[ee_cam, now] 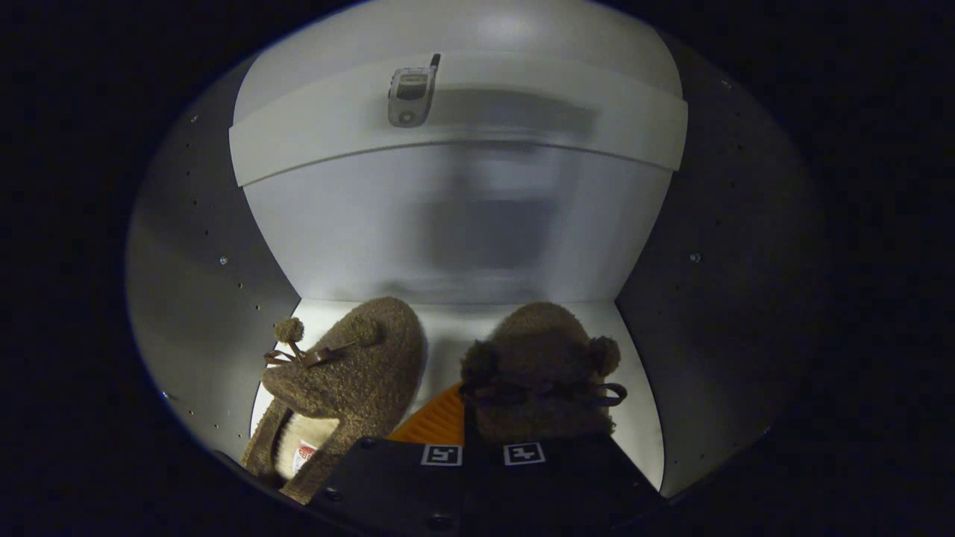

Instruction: Open the shoe cabinet door, grab the shoes and put them into the shoe cabinet, then close the shoe cabinet door.

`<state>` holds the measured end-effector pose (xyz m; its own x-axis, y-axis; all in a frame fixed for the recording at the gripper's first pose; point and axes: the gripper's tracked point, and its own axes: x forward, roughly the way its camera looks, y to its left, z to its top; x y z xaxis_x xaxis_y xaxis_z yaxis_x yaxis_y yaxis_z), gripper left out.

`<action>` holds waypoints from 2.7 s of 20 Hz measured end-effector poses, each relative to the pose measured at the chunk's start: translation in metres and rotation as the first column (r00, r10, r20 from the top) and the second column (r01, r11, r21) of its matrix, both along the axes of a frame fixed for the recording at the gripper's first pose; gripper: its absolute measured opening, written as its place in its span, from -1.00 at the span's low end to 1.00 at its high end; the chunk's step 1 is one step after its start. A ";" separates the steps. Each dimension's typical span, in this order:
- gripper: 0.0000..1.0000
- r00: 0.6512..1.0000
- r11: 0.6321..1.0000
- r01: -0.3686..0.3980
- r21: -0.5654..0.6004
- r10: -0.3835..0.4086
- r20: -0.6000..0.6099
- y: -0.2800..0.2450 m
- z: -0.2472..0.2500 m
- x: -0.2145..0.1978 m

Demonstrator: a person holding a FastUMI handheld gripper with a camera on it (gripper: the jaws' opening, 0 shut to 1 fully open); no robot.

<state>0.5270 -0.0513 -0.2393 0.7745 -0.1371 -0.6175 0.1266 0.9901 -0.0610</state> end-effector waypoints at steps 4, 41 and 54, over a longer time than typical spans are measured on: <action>-0.42 1.000 0.999 -0.017 0.030 0.017 0.005 0.009 0.000 -0.009; 0.96 0.752 1.000 -0.012 -0.002 0.011 0.659 0.080 0.242 -0.475; 0.95 0.739 0.985 0.172 -0.018 -0.117 0.663 -0.095 0.255 -0.599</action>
<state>-0.0723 -0.1462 0.0155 0.9511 -0.3041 0.0543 0.3034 0.9526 0.0207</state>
